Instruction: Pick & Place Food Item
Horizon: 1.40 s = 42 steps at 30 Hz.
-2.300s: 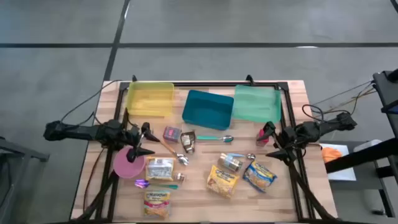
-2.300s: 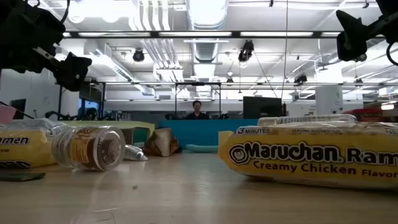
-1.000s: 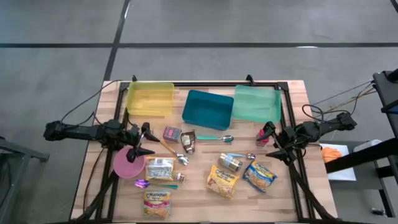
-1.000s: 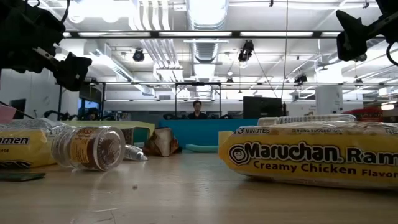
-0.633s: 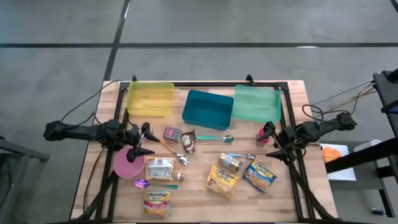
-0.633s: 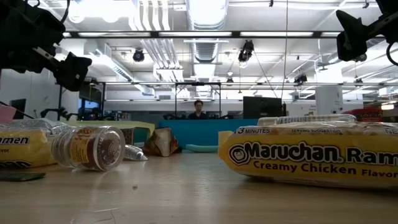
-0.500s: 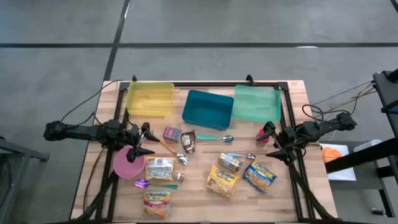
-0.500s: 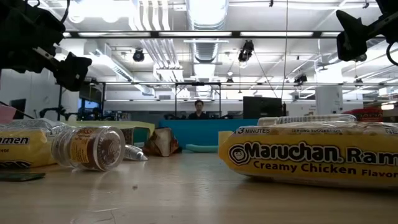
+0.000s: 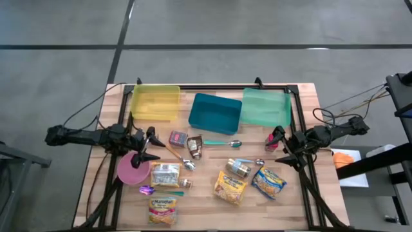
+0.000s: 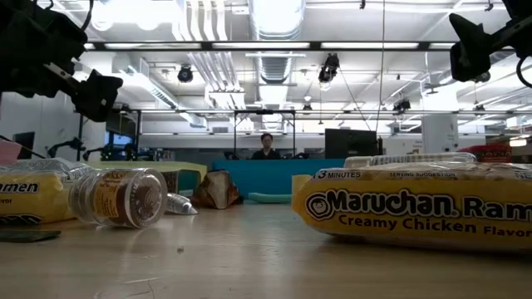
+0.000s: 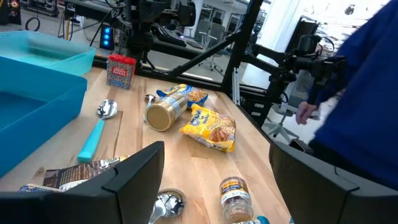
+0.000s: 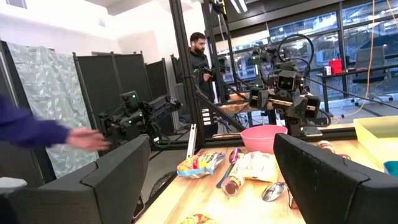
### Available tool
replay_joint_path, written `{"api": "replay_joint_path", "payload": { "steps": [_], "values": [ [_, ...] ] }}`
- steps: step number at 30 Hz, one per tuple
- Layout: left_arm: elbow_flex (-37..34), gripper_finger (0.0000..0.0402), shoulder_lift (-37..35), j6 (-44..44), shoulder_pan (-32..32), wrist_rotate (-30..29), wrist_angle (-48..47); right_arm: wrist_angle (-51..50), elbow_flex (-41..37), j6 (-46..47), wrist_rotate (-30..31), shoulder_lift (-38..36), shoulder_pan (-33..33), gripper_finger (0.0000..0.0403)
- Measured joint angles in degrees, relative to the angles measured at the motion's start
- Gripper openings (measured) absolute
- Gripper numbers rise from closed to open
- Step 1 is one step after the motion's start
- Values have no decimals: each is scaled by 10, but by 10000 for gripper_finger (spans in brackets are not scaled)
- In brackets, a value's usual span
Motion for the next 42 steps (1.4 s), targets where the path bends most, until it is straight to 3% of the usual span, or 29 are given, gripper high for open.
{"api": "replay_joint_path", "payload": {
  "steps": [9,11,17,22,27,32,37,42],
  "values": [
    [0,297,0,1,0,-1,0,0,0,0,0,0,0,335],
    [0,297,0,-19,0,-26,13,0,0,0,0,0,0,335],
    [0,296,0,-328,0,-77,60,0,0,0,0,0,0,335],
    [0,296,0,-433,0,-186,65,0,0,0,0,0,0,335],
    [0,296,0,-530,0,-201,71,0,0,0,0,0,0,335],
    [17,296,1,-513,1,-177,83,0,0,0,0,0,0,335],
    [85,296,10,-428,1,-183,94,1,0,0,1,0,0,335],
    [174,296,63,-374,1,-191,60,44,0,4,15,1,0,335]
  ]
}}
